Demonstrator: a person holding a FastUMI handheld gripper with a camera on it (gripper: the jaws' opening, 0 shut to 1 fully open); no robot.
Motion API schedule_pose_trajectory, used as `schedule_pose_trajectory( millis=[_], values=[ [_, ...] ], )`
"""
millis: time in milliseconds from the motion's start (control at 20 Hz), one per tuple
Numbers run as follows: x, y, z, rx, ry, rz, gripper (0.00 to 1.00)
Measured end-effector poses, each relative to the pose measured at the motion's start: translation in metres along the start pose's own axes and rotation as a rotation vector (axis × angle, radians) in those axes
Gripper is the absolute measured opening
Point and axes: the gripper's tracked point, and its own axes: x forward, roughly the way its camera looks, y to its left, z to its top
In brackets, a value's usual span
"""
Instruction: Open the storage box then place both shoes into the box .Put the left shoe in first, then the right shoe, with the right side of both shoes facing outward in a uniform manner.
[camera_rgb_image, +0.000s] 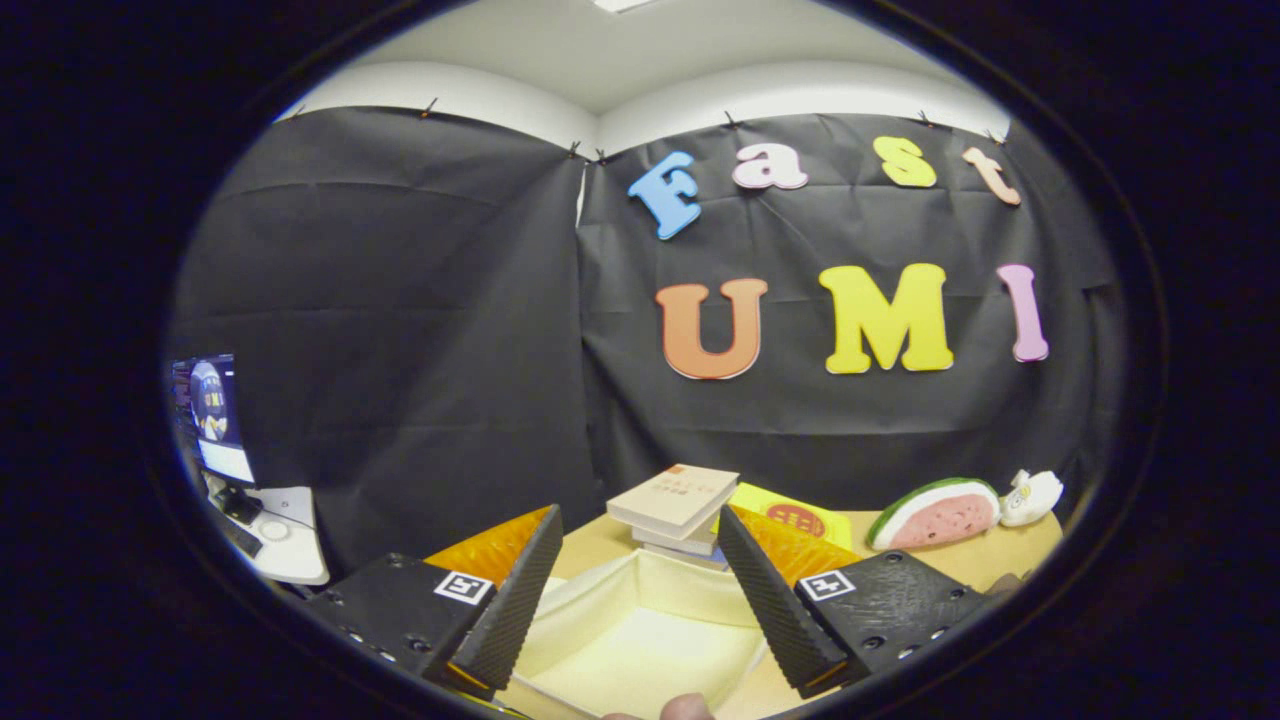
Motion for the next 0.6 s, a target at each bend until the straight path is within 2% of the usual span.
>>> schedule_pose_trajectory(
  millis=[400, 600],
  values=[
    [-0.065, -0.159, -0.042, -0.001, 0.06, -0.219, 0.95],
    [-0.096, -0.222, -0.067, -0.012, 0.137, -0.324, 0.95]
  ],
)
